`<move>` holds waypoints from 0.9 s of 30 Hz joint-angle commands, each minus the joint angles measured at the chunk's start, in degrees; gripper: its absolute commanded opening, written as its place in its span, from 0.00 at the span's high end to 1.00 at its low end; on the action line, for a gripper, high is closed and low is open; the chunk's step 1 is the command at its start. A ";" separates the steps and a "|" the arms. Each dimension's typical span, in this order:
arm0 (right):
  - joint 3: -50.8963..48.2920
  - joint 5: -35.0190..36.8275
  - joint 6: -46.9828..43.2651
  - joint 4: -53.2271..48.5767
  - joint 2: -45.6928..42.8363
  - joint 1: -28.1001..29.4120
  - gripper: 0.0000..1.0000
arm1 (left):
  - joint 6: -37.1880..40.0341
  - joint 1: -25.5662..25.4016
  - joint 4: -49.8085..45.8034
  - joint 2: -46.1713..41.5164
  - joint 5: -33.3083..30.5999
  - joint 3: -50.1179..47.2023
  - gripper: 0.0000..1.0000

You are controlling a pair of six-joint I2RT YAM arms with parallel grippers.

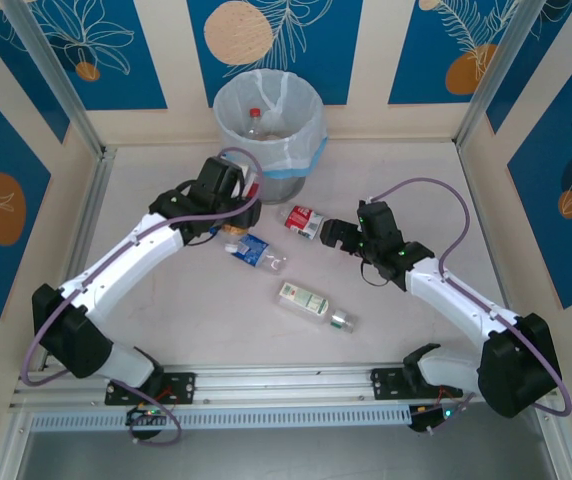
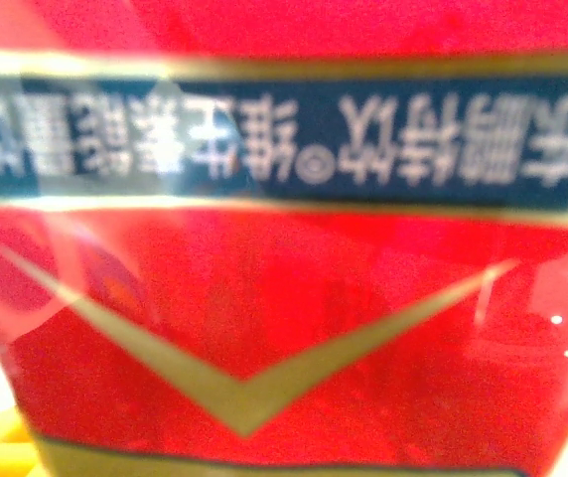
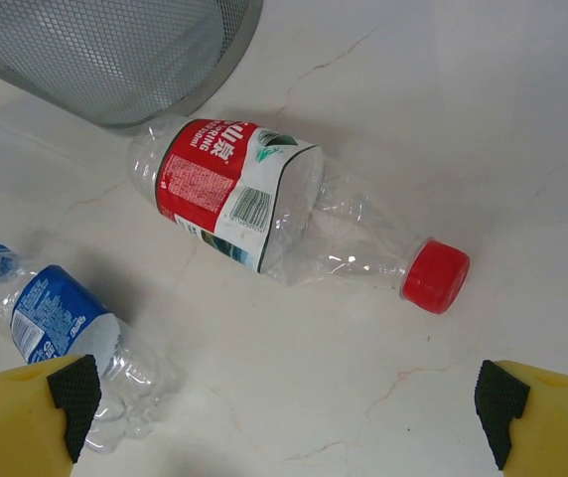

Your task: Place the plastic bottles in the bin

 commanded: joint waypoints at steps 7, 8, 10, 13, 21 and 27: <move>1.13 1.04 0.88 5.75 0.13 -0.57 0.00 | 3.38 0.58 6.74 7.23 3.81 15.13 0.65; 1.00 1.03 0.96 6.26 0.17 -0.57 0.01 | 3.68 0.71 7.57 7.96 4.74 16.33 0.65; 1.14 0.81 1.05 6.48 0.44 -0.70 0.01 | 3.97 0.98 9.33 9.59 6.59 18.79 0.66; 1.89 0.23 1.13 5.63 0.66 -0.71 0.01 | 4.44 1.32 13.33 12.94 9.55 23.00 0.66; 1.52 0.21 3.61 3.68 -0.51 -0.66 0.01 | -0.77 4.12 16.43 26.05 16.24 38.32 0.65; 0.39 1.55 4.21 2.35 -3.05 -0.66 0.01 | -3.23 6.24 17.52 32.66 16.29 47.33 0.64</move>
